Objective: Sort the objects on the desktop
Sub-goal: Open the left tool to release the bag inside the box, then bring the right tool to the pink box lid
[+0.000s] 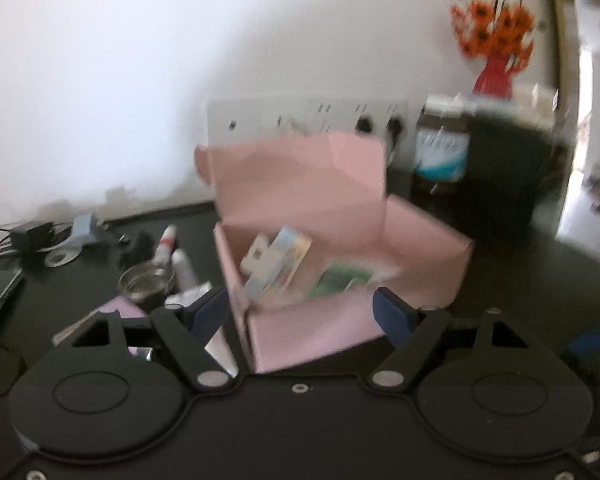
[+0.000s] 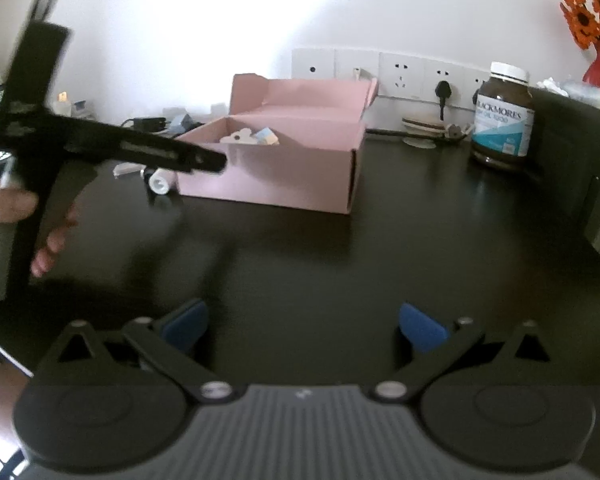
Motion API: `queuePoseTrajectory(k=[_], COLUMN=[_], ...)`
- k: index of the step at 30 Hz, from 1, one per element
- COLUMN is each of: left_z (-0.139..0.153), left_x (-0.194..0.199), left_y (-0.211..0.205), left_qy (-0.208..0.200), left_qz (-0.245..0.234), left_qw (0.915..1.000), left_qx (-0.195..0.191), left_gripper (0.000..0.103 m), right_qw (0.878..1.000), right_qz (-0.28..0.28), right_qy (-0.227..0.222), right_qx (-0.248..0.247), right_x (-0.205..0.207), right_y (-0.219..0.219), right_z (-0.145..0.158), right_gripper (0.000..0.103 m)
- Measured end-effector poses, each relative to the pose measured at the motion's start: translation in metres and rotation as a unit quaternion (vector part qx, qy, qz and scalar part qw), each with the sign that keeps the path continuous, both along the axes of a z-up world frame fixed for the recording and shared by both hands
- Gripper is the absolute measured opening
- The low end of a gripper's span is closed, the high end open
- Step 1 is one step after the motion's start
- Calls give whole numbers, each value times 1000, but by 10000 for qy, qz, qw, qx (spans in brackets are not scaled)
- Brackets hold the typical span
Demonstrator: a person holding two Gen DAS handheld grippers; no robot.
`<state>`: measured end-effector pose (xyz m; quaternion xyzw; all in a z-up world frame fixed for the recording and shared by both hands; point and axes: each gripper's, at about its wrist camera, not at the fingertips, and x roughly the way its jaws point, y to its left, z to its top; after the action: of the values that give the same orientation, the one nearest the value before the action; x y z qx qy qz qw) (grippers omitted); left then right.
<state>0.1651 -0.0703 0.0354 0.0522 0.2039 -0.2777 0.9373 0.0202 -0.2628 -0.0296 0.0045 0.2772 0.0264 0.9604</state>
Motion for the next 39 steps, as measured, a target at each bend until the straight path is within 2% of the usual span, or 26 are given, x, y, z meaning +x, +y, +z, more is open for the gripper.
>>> queuePoseTrajectory(k=[3,5,6,7,9,10,13,16,20,23,25,31,37,39], left_z=[14,16,14,11,2,-2,-12,-12,-17,-19,-20,-22,-22,-22], left_x=[9,22,29,36,46,48,45,44,44,46,49,48,49,49], left_y=[5,5,5,4,2,2,5,7,7,10,12,8,8,8], left_qy=[29,170,254,358,614,708,693,633,523,504,591,419,435,441], left_qz=[119,334,460,548,503,462,476,454,423,386,369,487,479,477], left_qw=[9994,9985,9980,9974,9967,9963,9962,9965,9972,9971,9963,9972,9971,9970], left_qx=[-337,-402,-356,-284,-177,-167,-247,-314,-332,-412,-510,-392,-407,-411], left_gripper=[88,87,81,70,56,54,54,54,56,59,61,68,68,68], right_qw=[10000,10000,10000,10000,9999,9999,9999,9990,9928,9852,9821,9814,9693,9640], right_qz=[-66,-81,-87,-92,-90,-83,25,154,115,63,100,579,845,763], right_qy=[42,39,36,36,51,62,135,169,5,-276,-458,-308,-84,42], right_qx=[3,4,4,4,3,3,54,388,1194,1692,1825,1807,2309,2546], right_x=[1,1,0,0,1,1,3,8,25,43,62,137,204,224], right_y=[-2,-2,-2,-2,-2,-2,-7,-25,-65,-94,-109,-120,-131,-136], right_z=[0,0,0,0,0,0,2,9,33,57,69,76,68,62], right_gripper=[102,102,102,102,102,102,102,102,102,102,102,102,102,102])
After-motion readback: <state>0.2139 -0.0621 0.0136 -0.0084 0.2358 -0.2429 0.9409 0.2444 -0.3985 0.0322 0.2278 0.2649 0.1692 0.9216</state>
